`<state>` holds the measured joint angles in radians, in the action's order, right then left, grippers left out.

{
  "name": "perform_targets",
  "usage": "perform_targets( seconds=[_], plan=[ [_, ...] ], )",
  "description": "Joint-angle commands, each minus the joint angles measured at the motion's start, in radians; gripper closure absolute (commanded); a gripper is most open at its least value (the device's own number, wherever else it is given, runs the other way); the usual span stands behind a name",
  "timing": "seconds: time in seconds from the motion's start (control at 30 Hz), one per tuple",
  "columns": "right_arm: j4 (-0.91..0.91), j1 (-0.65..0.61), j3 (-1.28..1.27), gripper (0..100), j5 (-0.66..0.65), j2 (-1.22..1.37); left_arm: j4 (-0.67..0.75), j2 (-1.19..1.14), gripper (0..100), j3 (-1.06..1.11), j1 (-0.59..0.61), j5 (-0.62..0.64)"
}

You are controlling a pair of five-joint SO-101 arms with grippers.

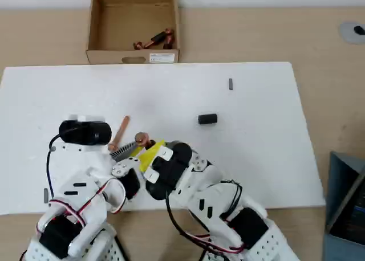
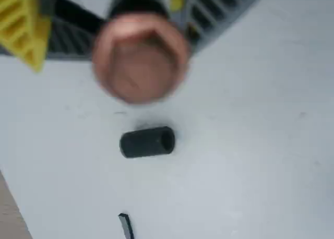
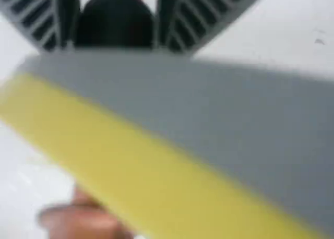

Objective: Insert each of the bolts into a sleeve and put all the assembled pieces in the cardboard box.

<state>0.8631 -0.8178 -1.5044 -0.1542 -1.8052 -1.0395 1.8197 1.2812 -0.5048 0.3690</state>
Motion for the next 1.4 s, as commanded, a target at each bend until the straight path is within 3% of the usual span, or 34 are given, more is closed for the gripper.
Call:
perform_targets(
  seconds=[0.0, 0.3, 0.7, 0.87, 0.97, 1.17, 1.37],
  plan=[
    [-0.028, -0.004, 0.064, 98.9, -0.008, -0.148, -0.002, 0.007, 82, -0.089, 0.015, -0.008],
    [-0.028, -0.004, 0.064, 98.9, -0.008, -0.148, -0.029, 0.007, 81, -0.095, 0.092, -0.089],
    [-0.026, -0.004, 0.064, 98.9, -0.008, -0.148, -0.097, 0.007, 82, -0.127, 0.091, -0.094],
    [-0.023, -0.004, 0.064, 98.9, -0.009, -0.148, -0.1, 0.007, 98, -0.221, 0.091, -0.114],
    [-0.021, -0.002, 0.062, 98.9, -0.005, -0.147, -0.101, 0.007, 99, -0.249, 0.094, -0.157],
    [-0.018, 0.091, 0.062, 98.9, 0.069, -0.14, -0.101, 0.007, 100, -0.229, 0.341, -0.193],
    [0.06, 0.225, 0.102, 98.9, 0.132, -0.102, -0.1, 0.007, 100, -0.041, 0.609, -0.282]
  ],
)
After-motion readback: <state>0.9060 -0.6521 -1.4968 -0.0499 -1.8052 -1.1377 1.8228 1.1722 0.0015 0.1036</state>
